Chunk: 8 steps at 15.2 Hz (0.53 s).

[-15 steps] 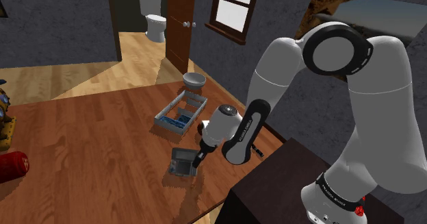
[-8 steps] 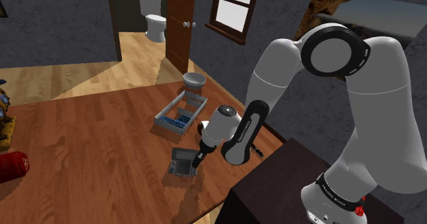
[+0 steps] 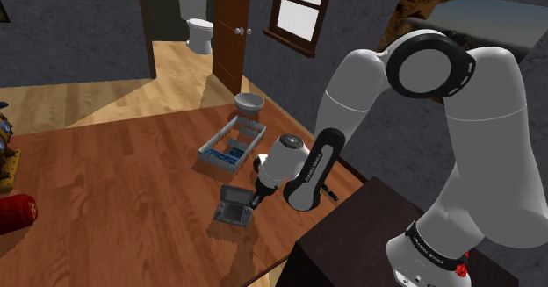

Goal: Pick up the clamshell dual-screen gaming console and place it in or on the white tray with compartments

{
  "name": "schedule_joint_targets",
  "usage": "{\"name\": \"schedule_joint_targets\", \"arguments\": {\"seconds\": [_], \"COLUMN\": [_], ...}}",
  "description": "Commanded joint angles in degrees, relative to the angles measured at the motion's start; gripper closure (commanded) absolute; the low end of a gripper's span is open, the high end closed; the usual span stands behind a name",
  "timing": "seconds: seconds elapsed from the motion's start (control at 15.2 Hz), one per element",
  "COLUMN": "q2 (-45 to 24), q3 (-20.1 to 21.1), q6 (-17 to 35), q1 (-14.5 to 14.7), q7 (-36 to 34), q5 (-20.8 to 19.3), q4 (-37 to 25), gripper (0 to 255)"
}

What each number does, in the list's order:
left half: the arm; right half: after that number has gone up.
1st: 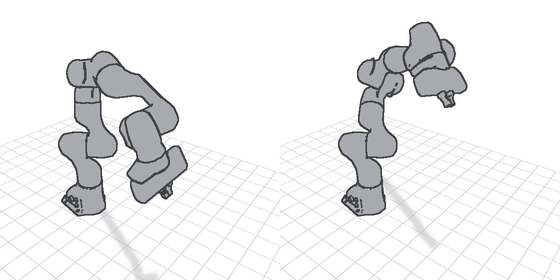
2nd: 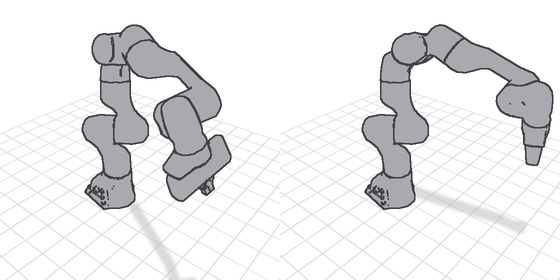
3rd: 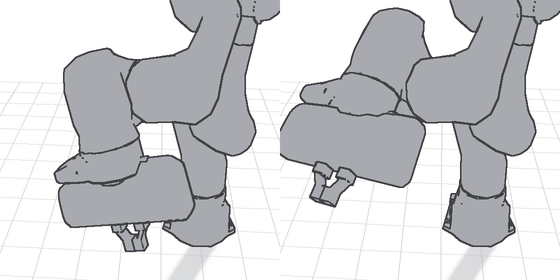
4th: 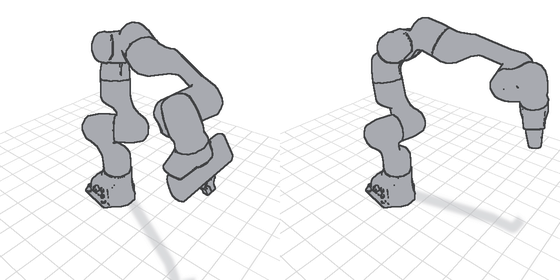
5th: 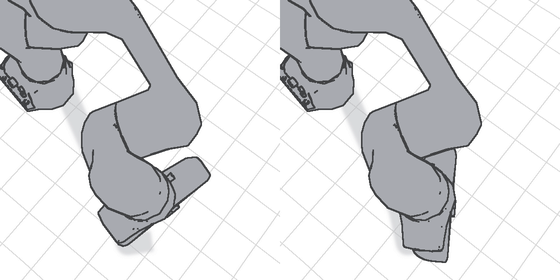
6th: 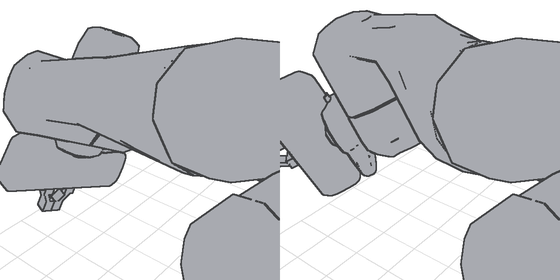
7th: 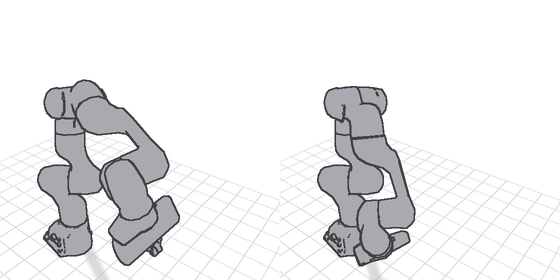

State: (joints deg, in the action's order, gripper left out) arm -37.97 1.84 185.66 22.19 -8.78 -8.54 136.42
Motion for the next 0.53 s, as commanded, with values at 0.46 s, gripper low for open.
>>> {"name": "schedule_joint_targets", "arguments": {"seconds": [0.46], "q2": [5.6], "q3": [1.2], "q6": [-3.4], "q1": [-1.2], "q7": [0.0], "q5": [-0.1], "q4": [2.7], "gripper": [255]}}
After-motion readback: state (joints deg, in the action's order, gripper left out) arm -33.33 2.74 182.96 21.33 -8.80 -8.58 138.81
